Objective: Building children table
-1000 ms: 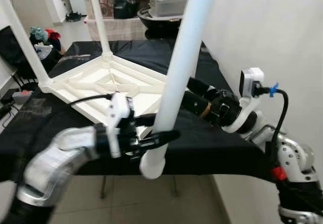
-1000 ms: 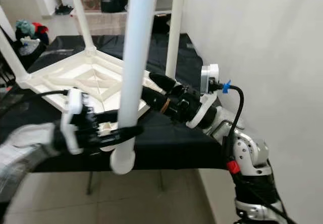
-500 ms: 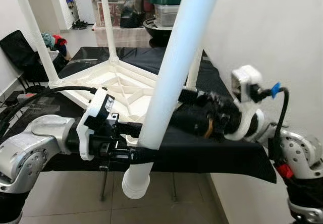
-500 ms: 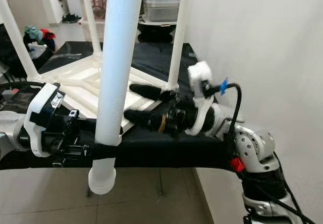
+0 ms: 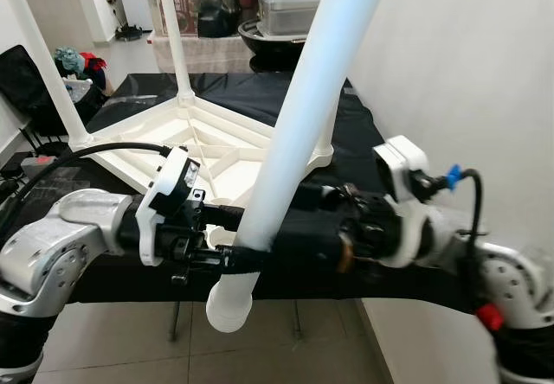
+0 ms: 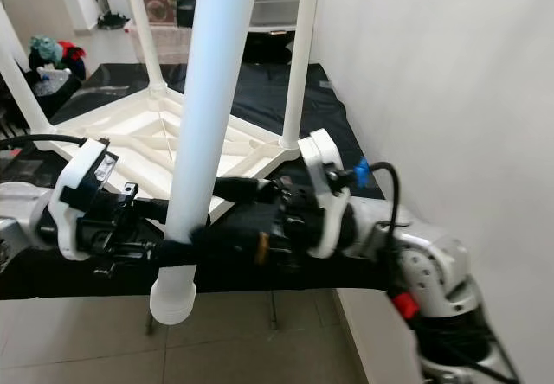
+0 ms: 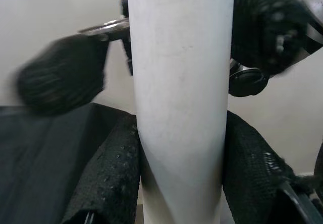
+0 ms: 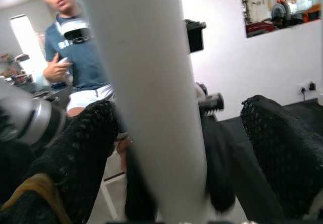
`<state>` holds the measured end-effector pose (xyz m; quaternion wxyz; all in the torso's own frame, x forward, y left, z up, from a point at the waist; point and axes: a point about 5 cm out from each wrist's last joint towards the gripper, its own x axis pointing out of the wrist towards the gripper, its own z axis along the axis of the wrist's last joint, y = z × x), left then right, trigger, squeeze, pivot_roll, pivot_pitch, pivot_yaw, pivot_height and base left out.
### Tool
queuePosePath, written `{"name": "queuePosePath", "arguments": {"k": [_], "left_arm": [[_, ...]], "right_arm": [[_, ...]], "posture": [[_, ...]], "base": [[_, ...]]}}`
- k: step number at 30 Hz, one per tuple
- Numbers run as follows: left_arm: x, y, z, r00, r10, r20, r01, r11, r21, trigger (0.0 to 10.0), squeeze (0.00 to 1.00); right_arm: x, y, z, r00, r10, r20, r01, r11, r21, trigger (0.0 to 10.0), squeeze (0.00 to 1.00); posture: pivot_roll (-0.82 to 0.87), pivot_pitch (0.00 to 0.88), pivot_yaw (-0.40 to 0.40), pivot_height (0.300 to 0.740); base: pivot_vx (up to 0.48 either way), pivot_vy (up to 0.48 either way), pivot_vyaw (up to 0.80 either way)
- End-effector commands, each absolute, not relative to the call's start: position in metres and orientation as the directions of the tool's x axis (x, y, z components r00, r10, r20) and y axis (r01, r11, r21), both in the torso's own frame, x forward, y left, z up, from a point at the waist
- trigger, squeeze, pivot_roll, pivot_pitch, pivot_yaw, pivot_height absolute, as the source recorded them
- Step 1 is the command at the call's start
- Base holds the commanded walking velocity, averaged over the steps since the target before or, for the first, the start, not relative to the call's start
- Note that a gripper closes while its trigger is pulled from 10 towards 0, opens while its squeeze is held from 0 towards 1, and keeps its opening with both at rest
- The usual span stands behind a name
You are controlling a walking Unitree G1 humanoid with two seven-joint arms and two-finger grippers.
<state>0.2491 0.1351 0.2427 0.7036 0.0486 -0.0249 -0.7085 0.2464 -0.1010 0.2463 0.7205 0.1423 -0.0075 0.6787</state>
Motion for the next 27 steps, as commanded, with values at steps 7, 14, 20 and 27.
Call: {"name": "queuePosePath", "arguments": {"k": [7,14,20,27], "left_arm": [[0.255,0.118,0.241,-0.018,-1.000,0.014,0.994,-0.017,0.108,10.0,0.00],[0.259,0.116,0.245,-0.016,-1.000,0.026,0.992,-0.012,0.123,10.0,0.00],[0.262,0.115,0.247,0.004,-0.999,0.048,0.991,0.010,0.130,10.0,0.00],[0.263,0.116,0.246,0.018,-0.998,0.063,0.992,0.025,0.121,10.0,0.00]], "right_arm": [[0.245,-0.086,0.253,0.100,0.969,0.224,-0.987,0.068,0.146,10.0,0.00],[0.247,-0.078,0.249,0.118,0.972,0.202,-0.986,0.089,0.144,9.8,0.00],[0.260,-0.075,0.245,0.212,0.958,0.191,-0.972,0.187,0.144,0.0,0.00],[0.266,-0.076,0.248,0.250,0.944,0.215,-0.965,0.225,0.134,0.0,0.00]], "posture": [[-0.09,0.000,0.020,0.740],[-0.08,0.000,0.021,0.740],[-0.08,0.000,0.018,0.740],[-0.08,0.000,0.020,0.740]], "base": [[0.000,0.000,0.00],[0.000,0.000,0.00],[0.000,0.000,0.00],[0.000,0.000,0.00]]}}
